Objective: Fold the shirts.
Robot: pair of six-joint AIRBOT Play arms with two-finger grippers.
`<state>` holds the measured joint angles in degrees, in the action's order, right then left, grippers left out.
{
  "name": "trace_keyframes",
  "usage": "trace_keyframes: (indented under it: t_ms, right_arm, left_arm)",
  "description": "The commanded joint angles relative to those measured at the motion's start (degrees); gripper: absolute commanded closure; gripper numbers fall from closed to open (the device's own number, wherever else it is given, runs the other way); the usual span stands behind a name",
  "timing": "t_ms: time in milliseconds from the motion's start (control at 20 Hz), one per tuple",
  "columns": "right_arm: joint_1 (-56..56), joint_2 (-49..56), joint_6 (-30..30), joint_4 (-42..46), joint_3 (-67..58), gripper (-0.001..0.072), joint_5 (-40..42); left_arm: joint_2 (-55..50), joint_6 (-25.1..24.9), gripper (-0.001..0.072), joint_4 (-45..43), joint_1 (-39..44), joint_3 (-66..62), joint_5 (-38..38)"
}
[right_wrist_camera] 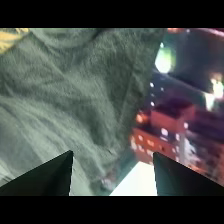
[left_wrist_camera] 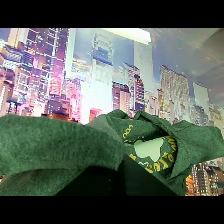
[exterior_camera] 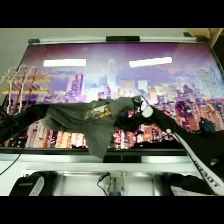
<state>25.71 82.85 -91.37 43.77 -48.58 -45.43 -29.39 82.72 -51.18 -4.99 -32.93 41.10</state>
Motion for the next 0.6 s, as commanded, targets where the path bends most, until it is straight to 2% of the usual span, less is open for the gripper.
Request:
trace_keyframes:
  t_ms: [0,100,150,200,250,300,350,450,550]
  right_arm:
    - [3.89,2.6,-1.49,-5.31,0.2,0.0093,5.7]
    - [5.7,3.5,-1.62,-7.52,0.2,0.0095,8.72]
    - [6.27,3.78,-1.64,-8.9,0.2,0.0126,10.05]
    - [6.36,4.09,-1.62,-10.82,0.2,0.026,10.73]
    - [6.21,4.11,-1.55,-12.44,0.17,0.05,10.69]
    - [5.64,3.65,-1.07,-13.62,-0.07,0.0646,9.86]
    - [4.57,2.51,1.01,-13.62,-0.76,0.0649,7.91]
    - [0.44,-2.82,10.47,-12.15,-3.45,0.0649,2.08]
    - [-5.79,-10.78,19.21,-8.15,-8.72,0.065,-6.64]
  left_arm:
    - [0.07,-0.02,0.0668,0.02,0.0,0.0,0.02]
    - [0.07,-0.02,0.0668,0.02,0.0,0.0,0.0]
    - [0.07,-0.02,0.0668,0.02,0.02,0.0,0.0]
    - [0.07,-0.02,0.0667,0.02,0.0,-0.02,0.0]
    - [0.07,-0.02,0.0668,0.02,0.0,-0.09,0.02]
    - [0.07,-0.09,0.0668,0.0,0.0,-0.48,-0.02]
    - [0.07,-1.46,0.0668,-0.02,-0.09,-1.29,-0.02]
    - [0.07,-6.58,0.0668,-0.39,-0.96,-5.14,0.22]
    - [0.07,-7.72,0.0668,-1.95,-2.69,-11.91,2.58]
